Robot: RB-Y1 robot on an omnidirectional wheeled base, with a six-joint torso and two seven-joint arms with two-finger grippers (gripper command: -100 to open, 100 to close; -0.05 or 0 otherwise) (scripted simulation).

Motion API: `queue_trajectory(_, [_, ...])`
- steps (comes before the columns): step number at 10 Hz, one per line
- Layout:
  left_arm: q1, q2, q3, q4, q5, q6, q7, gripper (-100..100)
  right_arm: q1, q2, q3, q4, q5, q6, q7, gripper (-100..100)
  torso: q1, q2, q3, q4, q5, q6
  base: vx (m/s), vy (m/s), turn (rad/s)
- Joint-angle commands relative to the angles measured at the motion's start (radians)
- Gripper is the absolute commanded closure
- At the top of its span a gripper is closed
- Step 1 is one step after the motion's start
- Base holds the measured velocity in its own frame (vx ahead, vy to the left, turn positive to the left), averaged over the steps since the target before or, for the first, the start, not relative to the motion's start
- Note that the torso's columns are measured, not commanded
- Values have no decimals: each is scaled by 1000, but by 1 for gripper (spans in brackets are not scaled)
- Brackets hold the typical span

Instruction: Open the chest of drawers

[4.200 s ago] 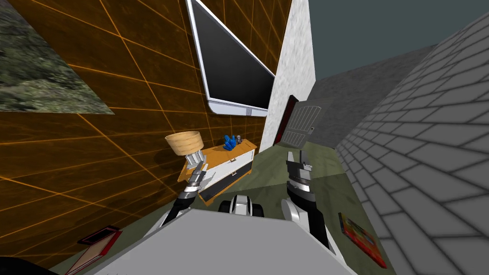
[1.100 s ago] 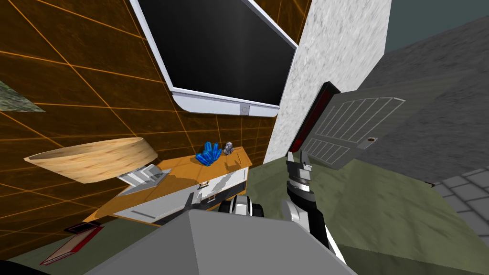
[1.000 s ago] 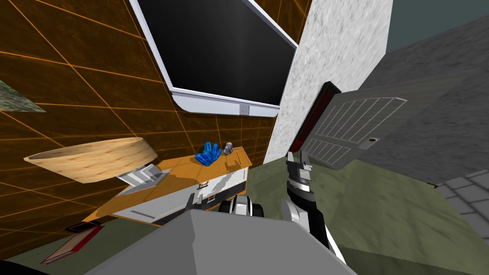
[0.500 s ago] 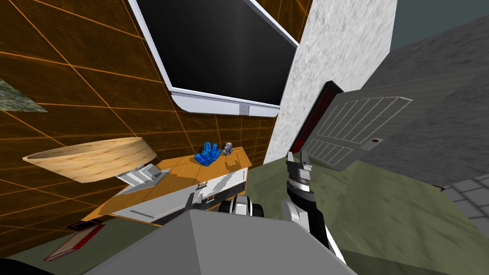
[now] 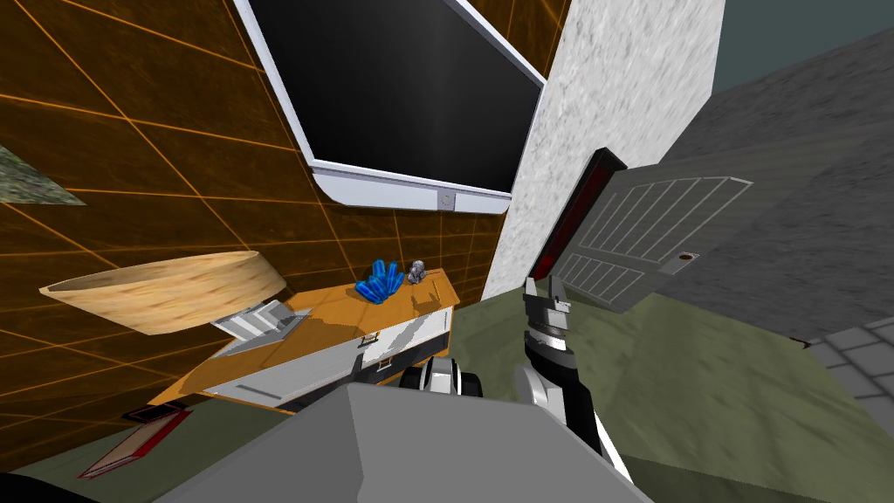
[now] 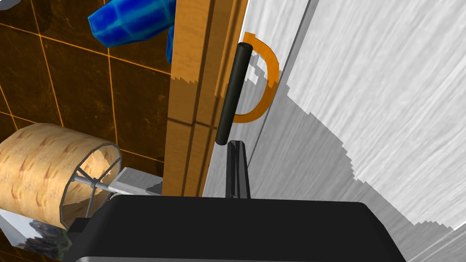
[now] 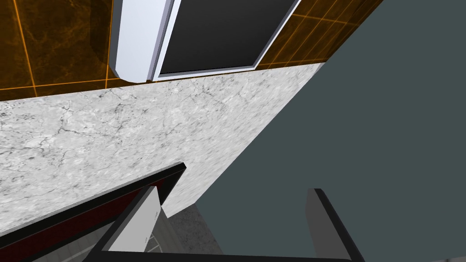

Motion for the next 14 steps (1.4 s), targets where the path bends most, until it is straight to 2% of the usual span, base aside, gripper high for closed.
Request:
queue_trajectory(1, [-18,-8,-3,55,-3,-43,-4,100,0,0,0,0,0,0,0,0,0,0,0,0,0,0,-6,5,-15])
queue_trajectory(2, [-18,-5,-1,49,-1,-34,-2,100,0,0,0,0,0,0,0,0,0,0,0,0,0,0,0,0,0])
queue_trajectory(3, [-17,33,-1,48,-2,-34,-2,-100,0,0,0,0,0,0,0,0,-1,0,0,0,0,0,0,0,0])
queue_trajectory(6, [-13,87,-2,39,-2,-24,-1,-100,0,0,0,0,0,0,0,0,0,0,0,0,0,0,2,-6,-3])
queue_trajectory(8, [-5,139,-3,22,-2,-6,1,-100,0,0,0,0,0,0,0,0,-1,0,0,0,0,0,4,-12,-7])
queue_trajectory(10, [9,176,-5,-8,-1,19,4,-100,0,0,0,0,0,0,0,0,-1,0,0,0,0,0,8,-19,-13])
queue_trajectory(12, [27,178,-6,-48,0,46,9,-100,0,0,0,0,0,0,0,0,-1,0,0,0,0,0,12,-31,-20])
queue_trajectory(14, [46,153,-7,-88,1,66,14,-100,0,0,0,0,0,0,0,0,-1,-1,0,0,0,0,16,-37,-13])
